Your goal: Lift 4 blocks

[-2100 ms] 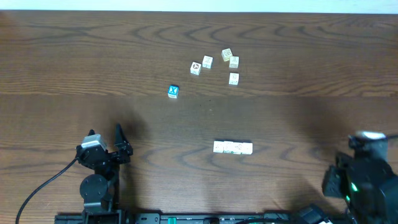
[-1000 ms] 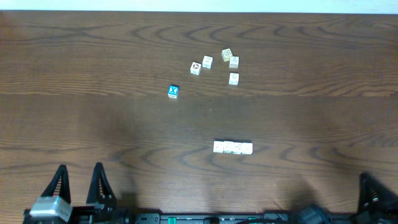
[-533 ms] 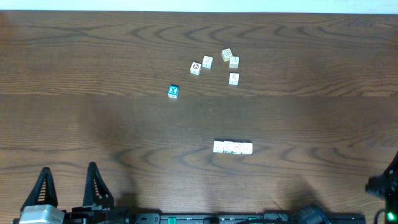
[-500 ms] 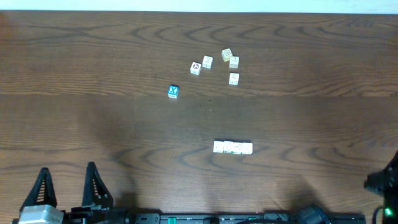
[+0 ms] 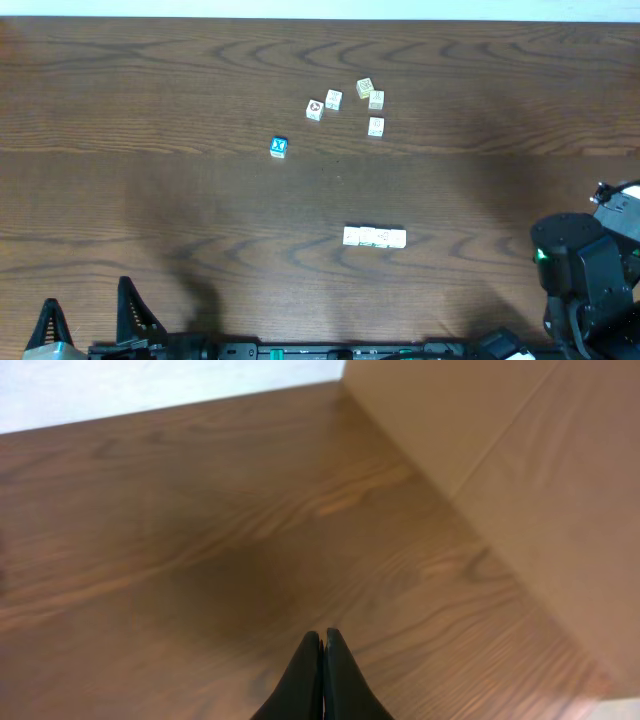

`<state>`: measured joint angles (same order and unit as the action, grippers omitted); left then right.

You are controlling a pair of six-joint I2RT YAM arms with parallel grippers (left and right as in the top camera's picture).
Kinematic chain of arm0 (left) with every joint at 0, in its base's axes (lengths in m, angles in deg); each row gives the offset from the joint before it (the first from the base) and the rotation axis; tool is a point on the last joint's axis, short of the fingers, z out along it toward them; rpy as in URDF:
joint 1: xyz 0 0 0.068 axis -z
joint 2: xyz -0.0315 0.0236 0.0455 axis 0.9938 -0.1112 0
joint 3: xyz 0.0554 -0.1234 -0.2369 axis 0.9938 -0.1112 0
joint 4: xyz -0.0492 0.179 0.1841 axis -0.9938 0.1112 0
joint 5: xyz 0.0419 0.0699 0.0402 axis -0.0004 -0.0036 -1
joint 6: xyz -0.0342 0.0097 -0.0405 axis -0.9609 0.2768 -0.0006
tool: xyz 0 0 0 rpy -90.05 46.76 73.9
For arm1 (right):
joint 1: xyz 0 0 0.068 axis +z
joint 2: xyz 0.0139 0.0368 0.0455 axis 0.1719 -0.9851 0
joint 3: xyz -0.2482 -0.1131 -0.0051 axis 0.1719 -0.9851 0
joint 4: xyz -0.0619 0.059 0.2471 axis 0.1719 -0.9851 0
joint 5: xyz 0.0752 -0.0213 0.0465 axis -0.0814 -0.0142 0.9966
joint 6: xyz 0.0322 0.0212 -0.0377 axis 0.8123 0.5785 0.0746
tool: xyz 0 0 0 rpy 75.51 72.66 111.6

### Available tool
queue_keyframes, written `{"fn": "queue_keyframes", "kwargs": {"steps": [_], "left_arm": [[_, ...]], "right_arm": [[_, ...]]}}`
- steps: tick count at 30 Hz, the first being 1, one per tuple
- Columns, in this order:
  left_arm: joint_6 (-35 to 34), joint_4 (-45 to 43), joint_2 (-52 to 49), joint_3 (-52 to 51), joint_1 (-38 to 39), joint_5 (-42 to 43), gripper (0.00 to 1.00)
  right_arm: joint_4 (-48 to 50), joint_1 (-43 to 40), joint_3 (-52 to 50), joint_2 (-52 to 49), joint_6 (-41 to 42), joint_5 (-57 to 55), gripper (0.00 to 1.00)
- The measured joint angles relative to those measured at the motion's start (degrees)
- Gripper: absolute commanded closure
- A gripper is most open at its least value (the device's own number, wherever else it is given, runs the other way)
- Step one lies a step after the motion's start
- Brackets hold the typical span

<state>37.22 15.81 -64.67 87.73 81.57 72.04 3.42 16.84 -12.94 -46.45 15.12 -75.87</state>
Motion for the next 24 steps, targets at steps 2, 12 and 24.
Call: {"fn": "queue_keyframes", "kwargs": {"steps": [2, 12, 24], "left_arm": [[0.0, 0.5, 0.0, 0.0, 0.4, -0.3, 0.1], [0.0, -0.1, 0.0, 0.7, 0.7, -1.1, 0.09], [-2.6, 6.1, 0.0, 4.9, 0.7, -1.1, 0.1]], "right_arm": [[-1.1, 0.0, 0.0, 0.6, 1.7, 2.3, 0.99], [-6.1, 0.7, 0.1, 10.9, 3.4, 9.2, 0.99], [-8.0, -7.7, 4.3, 37.6, 0.9, 21.8, 0.95]]}}
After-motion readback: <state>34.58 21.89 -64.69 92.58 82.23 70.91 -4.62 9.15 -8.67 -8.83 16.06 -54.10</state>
